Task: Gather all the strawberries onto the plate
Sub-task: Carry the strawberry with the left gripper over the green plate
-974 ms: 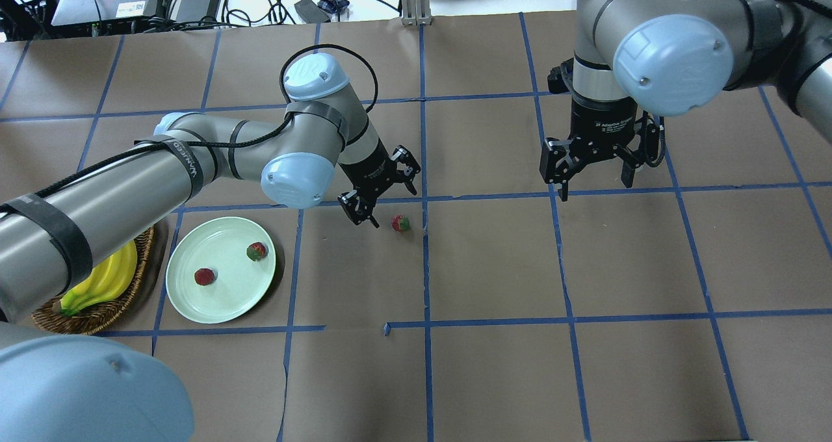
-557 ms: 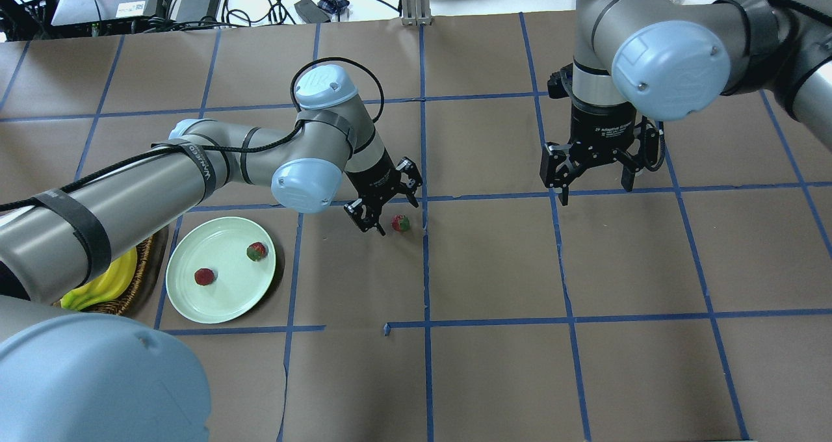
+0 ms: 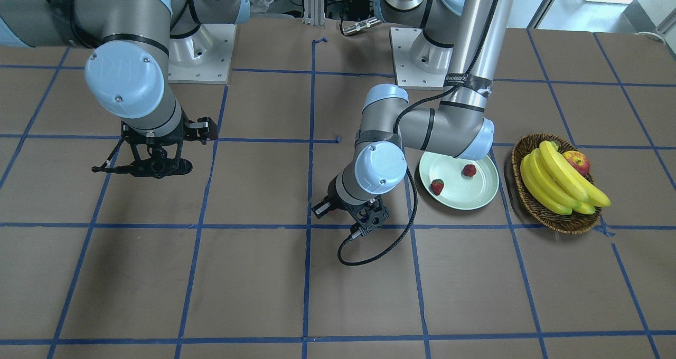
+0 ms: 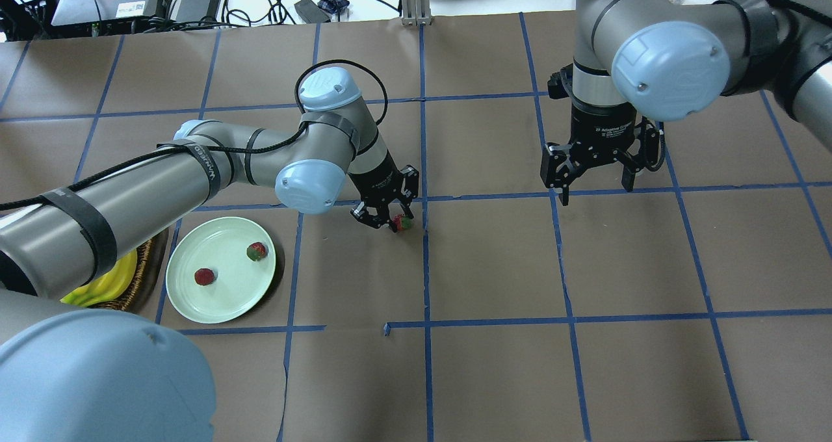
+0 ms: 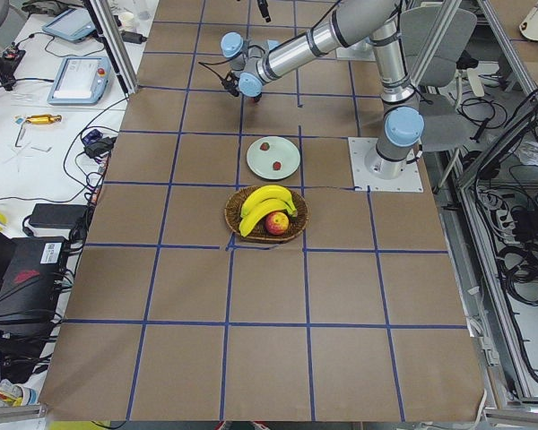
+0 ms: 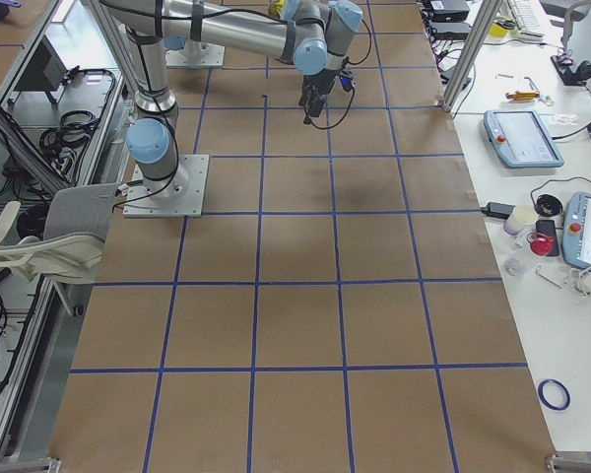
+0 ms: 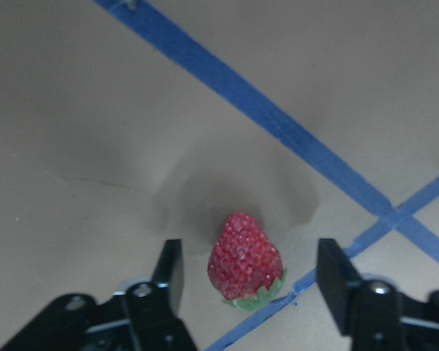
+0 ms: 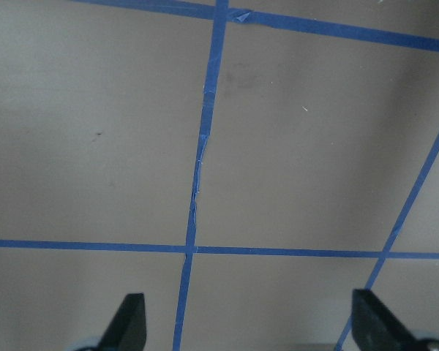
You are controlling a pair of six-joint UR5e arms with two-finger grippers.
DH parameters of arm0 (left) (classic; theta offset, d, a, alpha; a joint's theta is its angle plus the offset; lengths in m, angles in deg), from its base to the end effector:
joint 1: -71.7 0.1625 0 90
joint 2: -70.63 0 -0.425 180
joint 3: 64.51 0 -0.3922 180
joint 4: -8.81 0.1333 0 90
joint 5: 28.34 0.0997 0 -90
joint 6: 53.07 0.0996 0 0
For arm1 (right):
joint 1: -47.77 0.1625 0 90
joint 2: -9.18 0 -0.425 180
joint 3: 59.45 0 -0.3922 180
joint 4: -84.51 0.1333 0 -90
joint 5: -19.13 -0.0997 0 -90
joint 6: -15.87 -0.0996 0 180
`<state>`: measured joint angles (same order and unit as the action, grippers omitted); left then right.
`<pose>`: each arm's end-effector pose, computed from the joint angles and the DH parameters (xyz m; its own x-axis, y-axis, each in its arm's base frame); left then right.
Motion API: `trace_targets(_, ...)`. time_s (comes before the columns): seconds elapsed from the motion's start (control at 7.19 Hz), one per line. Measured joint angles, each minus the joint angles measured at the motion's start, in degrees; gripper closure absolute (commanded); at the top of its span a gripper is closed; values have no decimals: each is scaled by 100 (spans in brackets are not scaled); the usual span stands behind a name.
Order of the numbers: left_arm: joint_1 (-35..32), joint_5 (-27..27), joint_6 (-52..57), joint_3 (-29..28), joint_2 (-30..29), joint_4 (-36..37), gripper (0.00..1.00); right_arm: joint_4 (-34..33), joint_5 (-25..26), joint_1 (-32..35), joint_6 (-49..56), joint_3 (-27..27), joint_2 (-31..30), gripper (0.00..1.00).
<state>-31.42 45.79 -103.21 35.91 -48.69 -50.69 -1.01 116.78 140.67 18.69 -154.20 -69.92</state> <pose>-0.2909 -0.5408 0.1718 -0.7788 -0.6253 0.0497 -0.5831 0.7509 0.3101 0.1461 -0.5109 0.3470 -0.9840 -0.1419 0.1079 -0.0960 0.9319 0.3499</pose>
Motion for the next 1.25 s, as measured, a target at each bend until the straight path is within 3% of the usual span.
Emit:
trace_targets(0.56,199,318,885,-118,426,-214,100,-48,25,-5,74,0,0,0)
trace_targets(1.25,1334,1927,4878,33,1004,-1582,100,-117,-15,-17,167,0,9,0)
